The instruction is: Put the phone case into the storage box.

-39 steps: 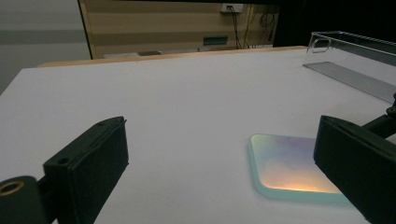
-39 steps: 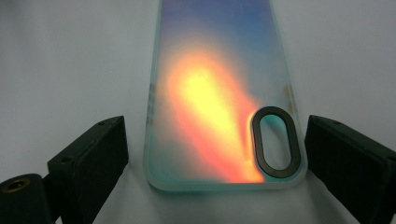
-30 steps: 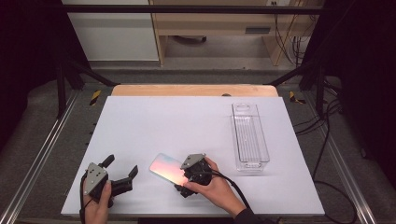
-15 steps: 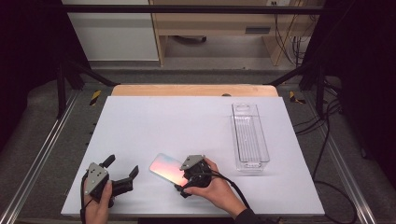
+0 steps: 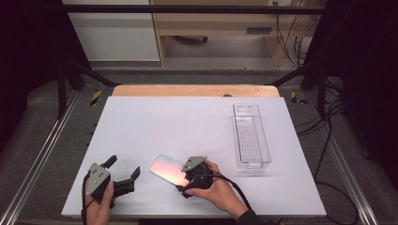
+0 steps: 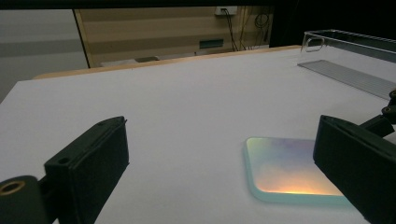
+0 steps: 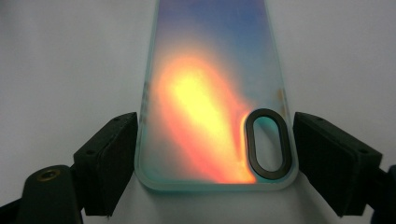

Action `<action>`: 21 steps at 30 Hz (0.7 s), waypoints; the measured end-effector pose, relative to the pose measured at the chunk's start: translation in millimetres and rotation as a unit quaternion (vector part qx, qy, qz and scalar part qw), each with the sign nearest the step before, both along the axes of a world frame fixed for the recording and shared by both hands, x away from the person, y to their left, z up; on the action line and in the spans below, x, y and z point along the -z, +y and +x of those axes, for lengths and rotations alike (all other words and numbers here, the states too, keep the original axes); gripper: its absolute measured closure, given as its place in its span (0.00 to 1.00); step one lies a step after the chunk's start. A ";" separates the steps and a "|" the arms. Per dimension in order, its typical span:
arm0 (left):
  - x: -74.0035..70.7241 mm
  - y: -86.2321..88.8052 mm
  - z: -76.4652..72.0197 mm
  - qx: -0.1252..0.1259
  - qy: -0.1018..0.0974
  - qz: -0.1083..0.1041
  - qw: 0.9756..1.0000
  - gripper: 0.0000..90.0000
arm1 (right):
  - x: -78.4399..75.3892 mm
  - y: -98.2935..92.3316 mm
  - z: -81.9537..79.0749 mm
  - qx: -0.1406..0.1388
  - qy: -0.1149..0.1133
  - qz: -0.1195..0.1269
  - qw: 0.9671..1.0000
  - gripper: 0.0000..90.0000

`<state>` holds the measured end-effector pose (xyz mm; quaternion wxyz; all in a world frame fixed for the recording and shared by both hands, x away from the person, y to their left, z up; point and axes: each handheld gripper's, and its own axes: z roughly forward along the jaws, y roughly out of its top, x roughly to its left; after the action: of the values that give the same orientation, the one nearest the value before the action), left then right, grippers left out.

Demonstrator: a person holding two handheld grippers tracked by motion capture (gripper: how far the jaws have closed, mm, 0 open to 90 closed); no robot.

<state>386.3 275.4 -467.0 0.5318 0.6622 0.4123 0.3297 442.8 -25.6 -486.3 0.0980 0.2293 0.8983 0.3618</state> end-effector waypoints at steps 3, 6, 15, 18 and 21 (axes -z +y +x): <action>-0.2 -0.5 0.3 0.001 0.000 0.002 1.000 0.03 | -0.4 0.1 0.2 0.000 0.001 -0.001 1.000 0.20; 0.0 -1.1 0.6 0.005 -0.001 0.006 1.000 0.03 | -0.8 0.2 0.6 -0.001 0.003 -0.003 1.000 0.20; -1.1 -3.9 -0.3 0.010 -0.006 0.017 1.000 0.03 | -10.9 3.7 5.1 -0.010 0.011 -0.025 1.000 0.20; -1.2 -3.5 -0.5 0.010 -0.007 0.018 1.000 0.03 | -17.9 4.3 9.1 -0.010 0.013 -0.034 0.999 0.20; -0.9 -3.4 -0.6 0.009 -0.007 0.016 1.000 0.03 | -23.4 3.6 12.7 -0.003 0.012 -0.038 0.999 0.20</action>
<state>385.6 272.0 -466.1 0.5269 0.6723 0.3968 0.3361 455.5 -22.0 -462.9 0.0945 0.2275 0.9132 0.3247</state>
